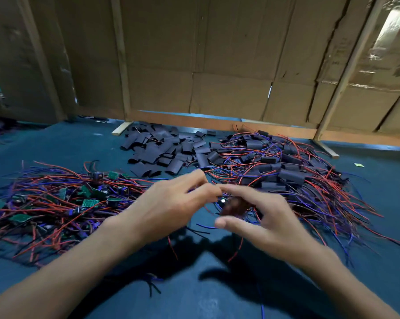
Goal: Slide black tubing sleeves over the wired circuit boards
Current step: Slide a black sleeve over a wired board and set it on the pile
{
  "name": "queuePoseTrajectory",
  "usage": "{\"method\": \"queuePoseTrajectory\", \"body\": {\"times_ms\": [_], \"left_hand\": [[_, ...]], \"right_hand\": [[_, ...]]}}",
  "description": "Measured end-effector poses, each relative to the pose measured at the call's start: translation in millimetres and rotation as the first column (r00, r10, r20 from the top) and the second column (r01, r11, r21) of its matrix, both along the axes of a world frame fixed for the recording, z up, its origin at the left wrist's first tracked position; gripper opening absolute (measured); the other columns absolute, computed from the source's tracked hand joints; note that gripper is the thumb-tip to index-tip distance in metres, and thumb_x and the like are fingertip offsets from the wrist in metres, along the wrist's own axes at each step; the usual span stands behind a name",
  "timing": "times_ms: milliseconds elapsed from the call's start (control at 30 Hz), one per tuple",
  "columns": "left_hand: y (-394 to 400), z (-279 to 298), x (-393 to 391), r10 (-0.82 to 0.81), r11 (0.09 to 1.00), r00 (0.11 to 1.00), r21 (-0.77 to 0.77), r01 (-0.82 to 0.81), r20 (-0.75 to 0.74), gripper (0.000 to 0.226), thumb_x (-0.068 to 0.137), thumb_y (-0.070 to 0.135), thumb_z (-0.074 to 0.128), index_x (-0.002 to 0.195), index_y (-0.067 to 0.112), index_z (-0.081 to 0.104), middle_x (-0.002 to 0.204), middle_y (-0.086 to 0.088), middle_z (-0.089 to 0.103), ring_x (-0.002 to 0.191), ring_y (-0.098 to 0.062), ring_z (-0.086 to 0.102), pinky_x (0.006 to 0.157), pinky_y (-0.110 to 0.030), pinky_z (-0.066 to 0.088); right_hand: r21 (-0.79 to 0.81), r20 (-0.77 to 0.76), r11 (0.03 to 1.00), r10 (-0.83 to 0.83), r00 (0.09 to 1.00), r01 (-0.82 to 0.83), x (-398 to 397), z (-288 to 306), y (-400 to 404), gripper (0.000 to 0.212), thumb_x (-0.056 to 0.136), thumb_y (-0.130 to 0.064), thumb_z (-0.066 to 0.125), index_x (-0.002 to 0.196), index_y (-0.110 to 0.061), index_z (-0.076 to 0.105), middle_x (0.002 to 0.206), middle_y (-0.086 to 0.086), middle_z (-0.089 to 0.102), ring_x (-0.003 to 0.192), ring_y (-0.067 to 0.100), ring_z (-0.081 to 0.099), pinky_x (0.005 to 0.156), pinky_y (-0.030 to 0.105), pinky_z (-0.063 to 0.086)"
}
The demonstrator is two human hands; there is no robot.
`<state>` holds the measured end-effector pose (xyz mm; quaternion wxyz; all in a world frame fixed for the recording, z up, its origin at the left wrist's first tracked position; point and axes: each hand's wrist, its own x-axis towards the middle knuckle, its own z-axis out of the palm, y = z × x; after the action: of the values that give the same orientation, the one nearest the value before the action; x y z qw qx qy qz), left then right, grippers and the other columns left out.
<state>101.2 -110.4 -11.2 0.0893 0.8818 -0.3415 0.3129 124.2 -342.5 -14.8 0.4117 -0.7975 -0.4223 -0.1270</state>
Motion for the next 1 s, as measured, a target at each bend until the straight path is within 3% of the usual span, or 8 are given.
{"method": "queuePoseTrajectory", "body": {"times_ms": [133,233,367,500,633,800,933,1000], "left_hand": [[0.0,-1.9,-1.1,-0.04,0.999,0.997,-0.038,0.038,-0.06,0.041,0.102,0.039,0.052,0.117,0.004,0.065,0.106,-0.008,0.062,0.093,-0.018,0.059,0.077,-0.034,0.055],[2.0,1.2,-1.4,0.029,1.0,0.997,0.01,-0.028,-0.072,0.048,0.1,0.048,0.049,0.122,0.007,0.064,0.112,-0.006,0.063,0.098,-0.02,0.061,0.077,-0.035,0.055],[6.9,-0.4,2.3,0.103,0.995,0.989,0.016,-0.102,-0.11,0.038,0.099,0.038,0.061,0.126,0.012,0.064,0.103,-0.002,0.069,0.091,-0.024,0.066,0.076,-0.039,0.053],[20.5,-3.4,8.5,0.147,0.985,0.989,0.096,-0.147,0.008,0.021,0.098,0.029,0.058,0.1,0.016,0.074,0.08,0.004,0.07,0.075,-0.023,0.065,0.072,-0.041,0.052],[28.3,-6.4,14.3,0.136,0.985,0.99,0.102,-0.138,0.024,0.038,0.102,0.038,0.043,0.096,0.018,0.075,0.079,0.007,0.068,0.074,-0.022,0.061,0.079,-0.039,0.05],[27.4,-11.1,19.1,0.102,0.993,0.994,0.061,-0.104,0.025,0.037,0.104,0.036,0.042,0.1,0.016,0.074,0.082,0.005,0.065,0.077,-0.022,0.06,0.082,-0.035,0.046],[22.6,-13.7,19.6,0.004,1.0,0.997,0.026,-0.006,0.076,0.044,0.109,0.033,0.036,0.1,0.015,0.075,0.081,0.004,0.064,0.073,-0.02,0.06,0.077,-0.036,0.048],[18.6,-15.4,20.2,-0.044,0.999,0.996,0.017,0.042,0.083,0.04,0.108,0.033,0.04,0.106,0.014,0.075,0.082,0.004,0.064,0.075,-0.019,0.059,0.076,-0.035,0.048]], "right_hand": [[0.032,0.065,0.998,-0.063,0.996,0.061,10.5,-8.3,-3.2,0.02,0.091,-0.022,0.071,0.105,-0.01,0.079,0.067,-0.015,0.065,0.059,0.0,0.062,0.061,0.014,0.045],[-0.016,0.076,0.998,-0.059,0.995,0.06,20.0,-6.7,-14.6,0.019,0.09,-0.025,0.068,0.096,-0.012,0.081,0.069,-0.014,0.066,0.064,0.006,0.063,0.064,0.023,0.048],[-0.008,0.082,0.995,-0.096,0.992,0.097,29.7,-7.2,-25.6,0.019,0.089,-0.032,0.068,0.092,-0.019,0.082,0.072,-0.013,0.069,0.081,0.017,0.061,0.077,0.042,0.049],[0.026,0.096,0.988,-0.156,0.983,0.154,37.9,-9.8,-36.4,0.023,0.089,-0.033,0.067,0.096,-0.018,0.082,0.076,-0.008,0.07,0.08,0.021,0.061,0.076,0.05,0.047],[-0.129,0.243,0.968,-0.182,0.953,0.217,41.0,-12.2,-44.6,0.021,0.09,-0.033,0.066,0.098,-0.023,0.082,0.099,-0.012,0.072,0.091,0.021,0.063,0.076,0.053,0.044],[-0.215,0.332,0.933,-0.21,0.92,0.29,34.5,-7.2,-47.1,0.037,0.092,-0.035,0.064,0.126,-0.024,0.07,0.14,-0.01,0.058,0.123,0.024,0.053,0.1,0.049,0.036],[-0.205,0.285,0.954,-0.154,0.946,0.217,18.2,-6.4,-22.9,0.056,0.096,-0.057,0.055,0.135,-0.019,0.064,0.122,-0.014,0.068,0.109,0.014,0.06,0.099,0.038,0.039],[-0.253,0.263,0.951,-0.108,0.959,0.176,12.5,-11.7,-6.9,0.05,0.095,-0.053,0.059,0.13,-0.018,0.068,0.104,-0.014,0.072,0.094,0.01,0.062,0.09,0.034,0.044]]}}
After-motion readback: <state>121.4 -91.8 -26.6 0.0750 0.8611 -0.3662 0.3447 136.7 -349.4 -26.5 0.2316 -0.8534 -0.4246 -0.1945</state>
